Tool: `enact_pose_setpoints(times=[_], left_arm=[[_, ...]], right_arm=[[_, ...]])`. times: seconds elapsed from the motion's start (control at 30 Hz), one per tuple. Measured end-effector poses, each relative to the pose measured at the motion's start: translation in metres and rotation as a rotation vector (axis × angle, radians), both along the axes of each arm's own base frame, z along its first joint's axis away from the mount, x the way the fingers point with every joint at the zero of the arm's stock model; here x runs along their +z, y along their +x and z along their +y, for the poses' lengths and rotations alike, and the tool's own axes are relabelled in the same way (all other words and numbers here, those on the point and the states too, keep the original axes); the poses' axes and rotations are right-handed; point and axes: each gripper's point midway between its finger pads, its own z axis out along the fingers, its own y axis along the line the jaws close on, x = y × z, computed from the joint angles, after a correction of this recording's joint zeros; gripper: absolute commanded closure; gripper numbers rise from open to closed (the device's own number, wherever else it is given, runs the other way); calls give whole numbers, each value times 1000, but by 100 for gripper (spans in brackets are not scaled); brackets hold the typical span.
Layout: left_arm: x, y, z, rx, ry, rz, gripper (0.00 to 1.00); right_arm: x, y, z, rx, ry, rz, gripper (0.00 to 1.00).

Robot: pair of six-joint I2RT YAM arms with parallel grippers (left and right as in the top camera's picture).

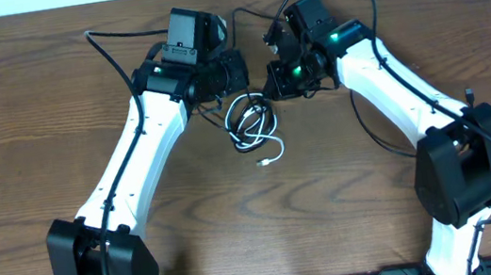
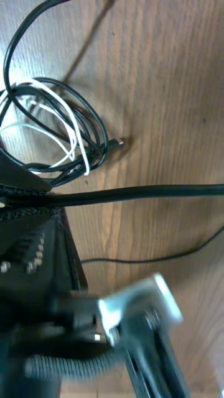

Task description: Untangle cables

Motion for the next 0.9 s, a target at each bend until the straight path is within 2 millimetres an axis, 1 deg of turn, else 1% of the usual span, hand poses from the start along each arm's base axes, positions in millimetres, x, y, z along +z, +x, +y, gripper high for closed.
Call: enact_pose_setpoints(times=[0.03,0.07,0.1,0.13,0.17,0.27,0.33,0.4,0.47,0.53,0.63,0.77,0.9], left_arm=[[1,1,0,1,-2,-7,92],[2,3,-1,4,-5,-14,93],[3,5,0,16,-5,-19,93],[3,6,1,24,-2,-22,92],[3,8,2,34,3,-27,93],[6,17,6,76,9,-54,93],[10,24,8,110,5,-78,92],[13,29,9,136,-4,-91,93],[17,33,9,161,-20,-102,92],[19,36,9,182,-30,-109,92],[20,37,10,208,-42,-100,93],[20,37,10,227,-55,-89,93],[20,37,10,234,-60,-85,92]], right_arm=[[-2,-2,-1,2,1,11,99],[-2,-4,-2,6,4,22,94],[-1,-4,-5,9,12,32,85],[-1,-5,-7,10,20,43,75],[0,-5,-11,14,29,48,67],[0,-4,-29,-8,41,84,54],[-1,-2,-40,-28,42,105,42],[-2,-1,-45,-35,39,108,32],[-2,-2,-42,-26,37,104,26],[-2,-6,-35,-7,30,96,25],[-2,-10,-15,24,20,70,25],[-3,-9,5,-3,-3,42,27],[-11,-2,6,-123,-98,26,28]])
